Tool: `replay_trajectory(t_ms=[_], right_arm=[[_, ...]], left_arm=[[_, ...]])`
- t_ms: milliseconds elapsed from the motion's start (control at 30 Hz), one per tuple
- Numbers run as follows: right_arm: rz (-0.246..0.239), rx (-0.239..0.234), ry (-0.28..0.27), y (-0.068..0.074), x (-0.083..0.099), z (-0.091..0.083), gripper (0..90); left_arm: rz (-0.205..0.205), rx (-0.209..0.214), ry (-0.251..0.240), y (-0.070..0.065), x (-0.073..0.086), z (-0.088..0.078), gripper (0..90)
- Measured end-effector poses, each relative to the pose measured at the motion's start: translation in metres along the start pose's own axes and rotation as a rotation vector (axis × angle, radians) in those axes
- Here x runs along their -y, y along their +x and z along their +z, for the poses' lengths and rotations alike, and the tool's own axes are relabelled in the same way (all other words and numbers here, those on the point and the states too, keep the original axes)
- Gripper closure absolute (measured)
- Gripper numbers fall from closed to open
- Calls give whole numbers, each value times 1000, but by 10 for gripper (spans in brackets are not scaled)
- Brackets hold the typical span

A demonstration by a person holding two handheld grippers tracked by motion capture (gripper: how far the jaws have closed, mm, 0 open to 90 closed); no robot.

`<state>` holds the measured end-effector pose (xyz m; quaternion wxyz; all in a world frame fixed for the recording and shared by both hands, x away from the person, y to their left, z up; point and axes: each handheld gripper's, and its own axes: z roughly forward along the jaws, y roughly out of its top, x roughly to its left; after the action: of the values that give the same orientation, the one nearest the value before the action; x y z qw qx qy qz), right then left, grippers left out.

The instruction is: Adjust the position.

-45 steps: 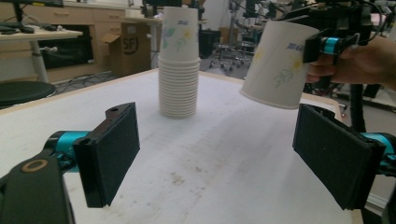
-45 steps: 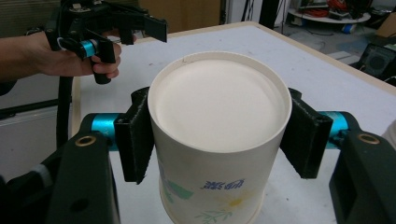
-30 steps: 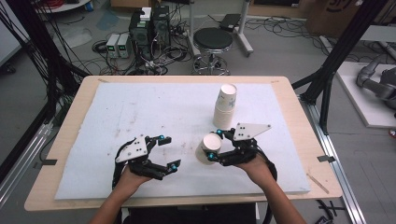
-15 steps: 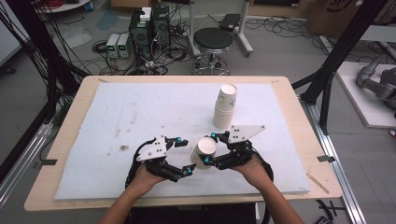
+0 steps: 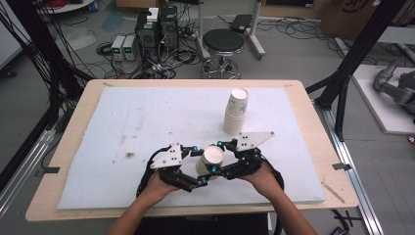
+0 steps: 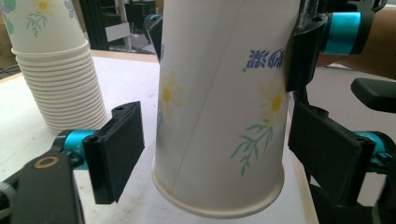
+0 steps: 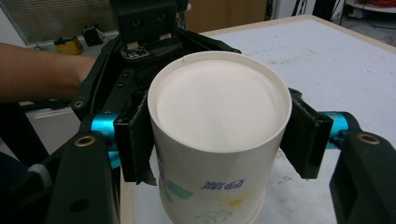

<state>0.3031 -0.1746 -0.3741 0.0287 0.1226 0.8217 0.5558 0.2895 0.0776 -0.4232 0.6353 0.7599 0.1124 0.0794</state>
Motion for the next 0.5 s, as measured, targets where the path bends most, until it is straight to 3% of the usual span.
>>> replay_trajectory(t_ms=[200, 500], right_arm=[[14, -10, -12, 0, 1, 0, 353], [19, -18, -9, -1, 2, 1, 341]], left_arm=[[8, 20, -4, 0, 0, 0, 260], [9, 26, 11, 0, 0, -1, 299]])
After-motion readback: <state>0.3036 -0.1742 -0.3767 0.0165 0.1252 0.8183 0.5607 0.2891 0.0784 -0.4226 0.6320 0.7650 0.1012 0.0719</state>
